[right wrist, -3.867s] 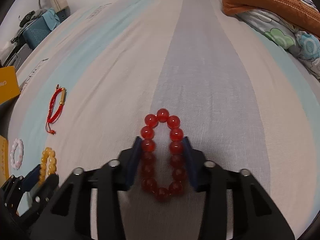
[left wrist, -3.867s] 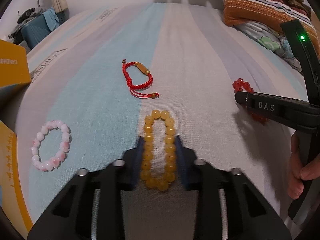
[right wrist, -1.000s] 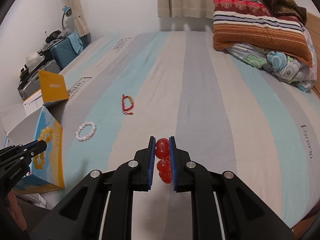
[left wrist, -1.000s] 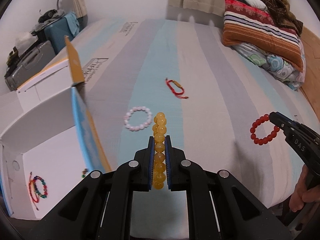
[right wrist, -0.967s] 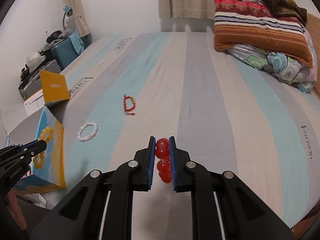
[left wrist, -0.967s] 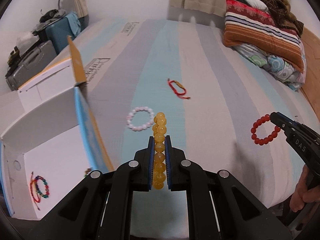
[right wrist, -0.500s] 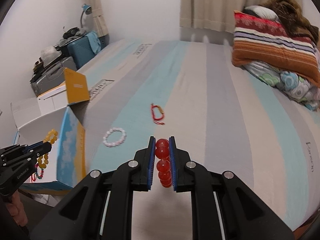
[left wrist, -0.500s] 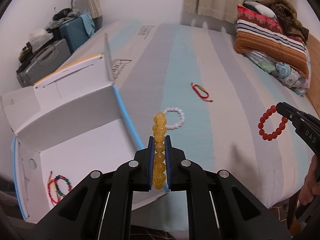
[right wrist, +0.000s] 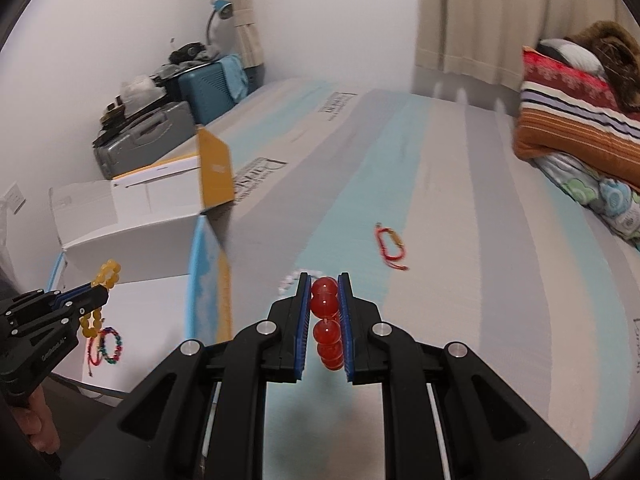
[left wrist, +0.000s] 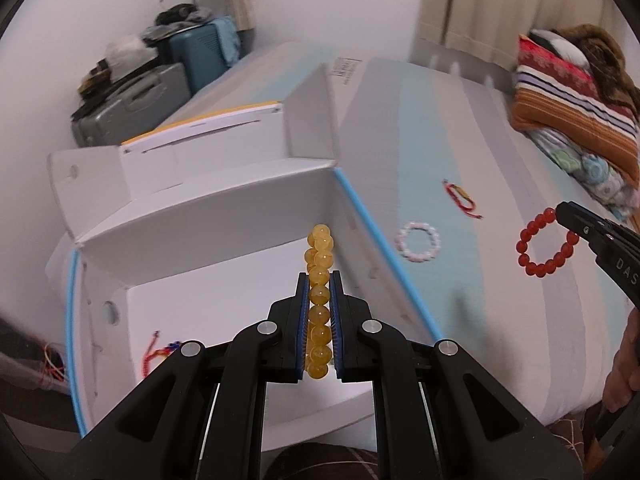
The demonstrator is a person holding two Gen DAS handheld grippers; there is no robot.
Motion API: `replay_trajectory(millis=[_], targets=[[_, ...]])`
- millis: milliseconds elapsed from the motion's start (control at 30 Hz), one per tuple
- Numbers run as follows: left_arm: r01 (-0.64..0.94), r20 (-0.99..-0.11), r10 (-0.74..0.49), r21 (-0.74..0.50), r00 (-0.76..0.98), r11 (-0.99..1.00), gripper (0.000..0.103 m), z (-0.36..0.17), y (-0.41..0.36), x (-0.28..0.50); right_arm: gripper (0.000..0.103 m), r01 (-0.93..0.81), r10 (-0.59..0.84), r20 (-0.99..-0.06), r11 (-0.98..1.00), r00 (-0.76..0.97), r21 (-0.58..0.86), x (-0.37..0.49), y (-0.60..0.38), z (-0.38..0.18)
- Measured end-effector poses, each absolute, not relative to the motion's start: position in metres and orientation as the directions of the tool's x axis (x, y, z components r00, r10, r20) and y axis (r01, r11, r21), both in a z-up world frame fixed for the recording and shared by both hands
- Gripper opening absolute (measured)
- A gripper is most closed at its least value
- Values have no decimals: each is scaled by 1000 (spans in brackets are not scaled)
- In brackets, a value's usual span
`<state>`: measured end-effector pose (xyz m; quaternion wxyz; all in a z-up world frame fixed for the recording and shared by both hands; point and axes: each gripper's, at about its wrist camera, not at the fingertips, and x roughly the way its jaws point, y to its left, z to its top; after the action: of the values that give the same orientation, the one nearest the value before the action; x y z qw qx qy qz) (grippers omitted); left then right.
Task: Organize jewelry
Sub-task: 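Lift both bead bracelets and carry them over the white box, then open both tools to drop the bracelets into the box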
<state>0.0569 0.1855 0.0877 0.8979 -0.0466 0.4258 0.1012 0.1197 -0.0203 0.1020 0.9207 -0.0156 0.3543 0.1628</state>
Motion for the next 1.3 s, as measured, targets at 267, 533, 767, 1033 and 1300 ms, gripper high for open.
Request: replay_trajectory(millis=[267, 533, 767, 1033, 1300], targets=[[-311, -777, 192, -5, 599, 951, 9, 85, 239, 32, 13, -401, 364, -644, 911, 673, 95, 111, 40, 109], [-392, -781, 243, -3, 575, 920, 9, 83, 283, 8, 13, -505, 443, -642, 857, 626, 100, 99, 105, 109], [-446, -815, 264, 7, 516, 895, 9, 66, 311, -3, 13, -551, 462, -690, 827, 558, 108, 94, 147, 85], [-479, -854, 254, 6, 454, 878, 9, 37, 328, -4, 13, -550, 430, -764, 827, 481, 118, 100, 166, 47], [-502, -856, 272, 17, 439, 865, 15, 30, 332, -3, 24, -548, 396, -792, 831, 464, 95, 103, 175, 31]])
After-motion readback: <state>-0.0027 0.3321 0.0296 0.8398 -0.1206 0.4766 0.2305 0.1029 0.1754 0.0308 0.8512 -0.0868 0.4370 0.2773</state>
